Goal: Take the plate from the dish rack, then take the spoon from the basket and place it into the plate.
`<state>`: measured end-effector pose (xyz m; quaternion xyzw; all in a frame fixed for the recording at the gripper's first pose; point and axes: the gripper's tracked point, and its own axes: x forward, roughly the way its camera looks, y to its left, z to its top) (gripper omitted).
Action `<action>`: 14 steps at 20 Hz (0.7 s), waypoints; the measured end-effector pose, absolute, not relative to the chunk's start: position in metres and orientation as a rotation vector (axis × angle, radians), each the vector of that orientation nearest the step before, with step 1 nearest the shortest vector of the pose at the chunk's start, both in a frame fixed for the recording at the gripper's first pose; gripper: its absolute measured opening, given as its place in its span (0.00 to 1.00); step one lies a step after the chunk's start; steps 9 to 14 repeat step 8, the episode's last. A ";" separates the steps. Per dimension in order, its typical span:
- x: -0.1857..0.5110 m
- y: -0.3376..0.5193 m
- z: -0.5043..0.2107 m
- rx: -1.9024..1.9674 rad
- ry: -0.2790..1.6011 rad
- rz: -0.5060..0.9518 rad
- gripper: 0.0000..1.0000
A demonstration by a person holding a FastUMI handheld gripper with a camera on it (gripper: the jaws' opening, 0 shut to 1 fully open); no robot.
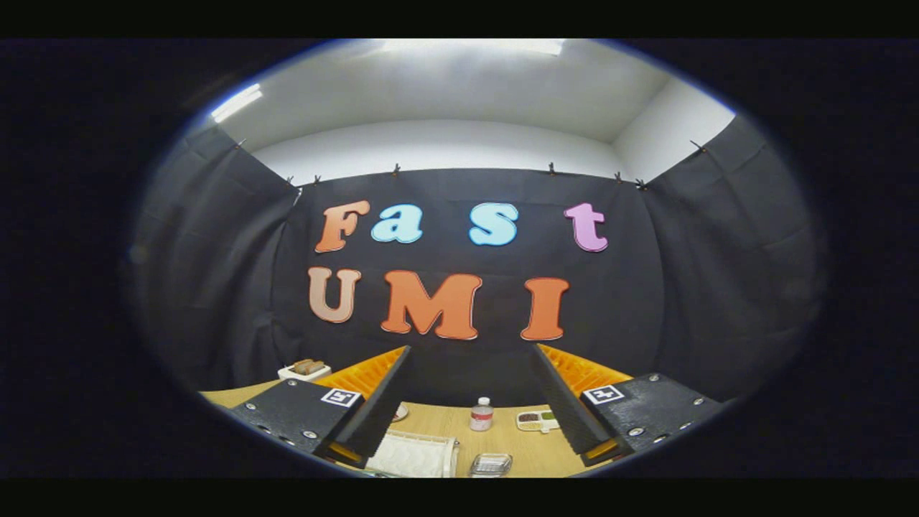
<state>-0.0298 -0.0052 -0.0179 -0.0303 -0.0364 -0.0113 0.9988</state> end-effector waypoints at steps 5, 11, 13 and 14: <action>-0.034 0.003 -0.018 -0.079 -0.076 -0.009 0.97; -0.034 0.004 -0.024 -0.073 -0.058 -0.002 0.97; -0.034 0.004 -0.024 -0.073 -0.058 -0.002 0.97; -0.034 0.004 -0.024 -0.073 -0.058 -0.002 0.97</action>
